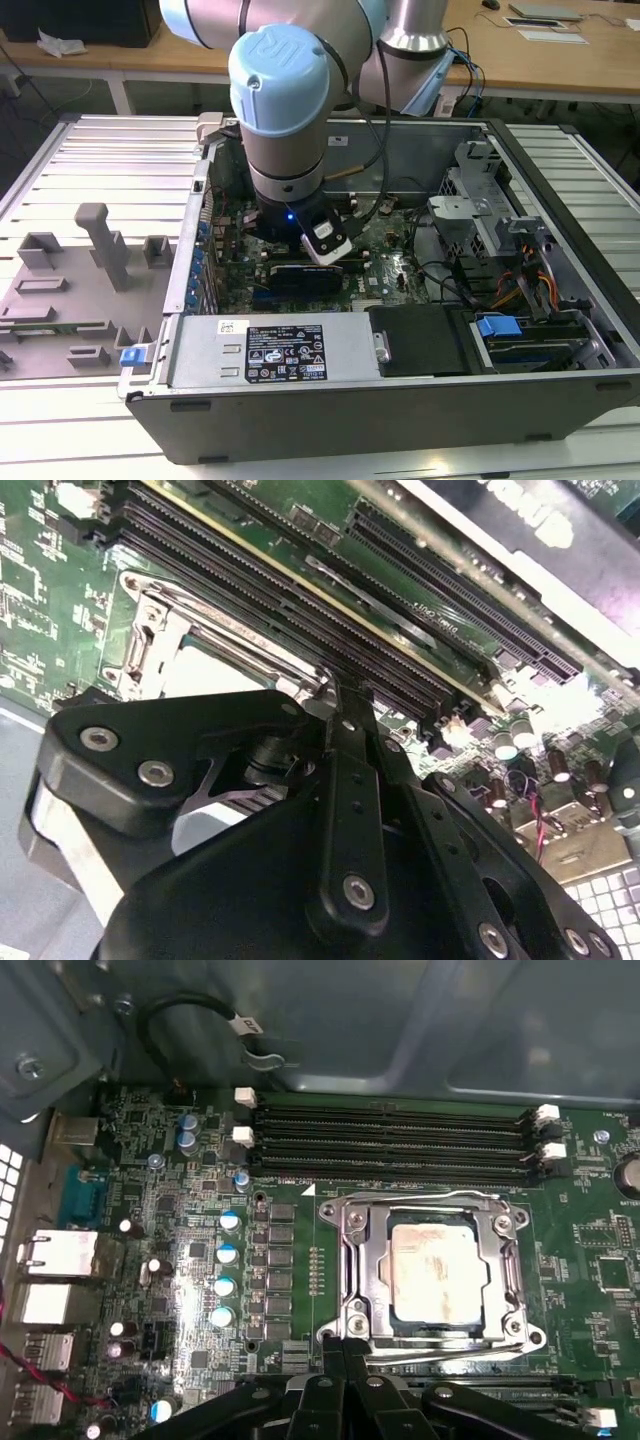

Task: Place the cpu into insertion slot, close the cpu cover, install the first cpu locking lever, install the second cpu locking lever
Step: 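Install the second cpu locking lever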

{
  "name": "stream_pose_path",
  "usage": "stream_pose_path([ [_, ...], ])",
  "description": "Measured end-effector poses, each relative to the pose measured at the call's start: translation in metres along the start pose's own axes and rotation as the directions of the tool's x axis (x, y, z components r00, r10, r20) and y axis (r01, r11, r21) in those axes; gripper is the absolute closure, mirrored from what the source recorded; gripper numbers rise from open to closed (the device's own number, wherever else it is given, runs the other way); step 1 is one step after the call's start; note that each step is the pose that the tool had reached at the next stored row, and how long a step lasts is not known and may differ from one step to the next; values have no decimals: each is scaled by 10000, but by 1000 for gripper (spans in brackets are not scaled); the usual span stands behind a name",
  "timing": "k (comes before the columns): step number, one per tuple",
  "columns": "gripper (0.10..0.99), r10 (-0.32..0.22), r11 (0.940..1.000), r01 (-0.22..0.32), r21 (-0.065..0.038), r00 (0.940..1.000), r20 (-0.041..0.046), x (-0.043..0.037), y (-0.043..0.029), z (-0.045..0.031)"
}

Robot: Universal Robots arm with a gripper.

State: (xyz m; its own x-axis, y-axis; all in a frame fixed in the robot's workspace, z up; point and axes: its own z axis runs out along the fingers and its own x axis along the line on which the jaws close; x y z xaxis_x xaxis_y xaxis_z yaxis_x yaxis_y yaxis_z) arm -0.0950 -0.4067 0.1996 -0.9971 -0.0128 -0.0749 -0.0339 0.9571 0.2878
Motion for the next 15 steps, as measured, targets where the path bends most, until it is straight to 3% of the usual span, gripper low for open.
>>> stream_pose_path([
  [5, 980, 33, 9999, -33, -143, 10000, 12, 14, 23, 39],
  [15, 980, 41, 9998, -41, -202, 10000, 19, 17, 20, 67],
])
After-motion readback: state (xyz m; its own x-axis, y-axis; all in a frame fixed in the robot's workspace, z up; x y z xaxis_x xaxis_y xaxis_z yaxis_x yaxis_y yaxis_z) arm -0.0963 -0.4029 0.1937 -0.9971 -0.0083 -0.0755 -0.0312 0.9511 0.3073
